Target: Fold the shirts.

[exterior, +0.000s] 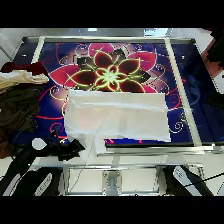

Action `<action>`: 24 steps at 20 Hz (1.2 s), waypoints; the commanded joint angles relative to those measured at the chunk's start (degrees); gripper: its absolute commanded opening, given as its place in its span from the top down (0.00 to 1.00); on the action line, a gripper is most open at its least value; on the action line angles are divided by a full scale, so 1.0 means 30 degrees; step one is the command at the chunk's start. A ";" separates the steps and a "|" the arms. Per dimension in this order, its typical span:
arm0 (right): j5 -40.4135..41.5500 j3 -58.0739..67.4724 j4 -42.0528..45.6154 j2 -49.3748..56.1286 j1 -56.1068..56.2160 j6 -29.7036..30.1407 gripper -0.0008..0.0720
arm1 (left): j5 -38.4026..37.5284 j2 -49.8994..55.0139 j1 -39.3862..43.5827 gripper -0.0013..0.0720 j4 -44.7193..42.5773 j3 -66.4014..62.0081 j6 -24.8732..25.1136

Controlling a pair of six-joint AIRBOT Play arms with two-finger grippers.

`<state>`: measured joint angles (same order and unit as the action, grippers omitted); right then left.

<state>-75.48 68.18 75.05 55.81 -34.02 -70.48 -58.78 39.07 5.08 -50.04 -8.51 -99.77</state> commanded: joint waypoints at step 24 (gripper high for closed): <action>0.1443 -1.7056 -0.7220 -0.2091 -0.4175 -0.5792 0.47 | 0.1727 -0.0007 0.0000 0.96 0.3818 0.0240 0.3424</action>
<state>-74.08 20.38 55.16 49.21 -46.44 -86.65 -53.95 39.09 5.08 -38.92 -7.75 -89.95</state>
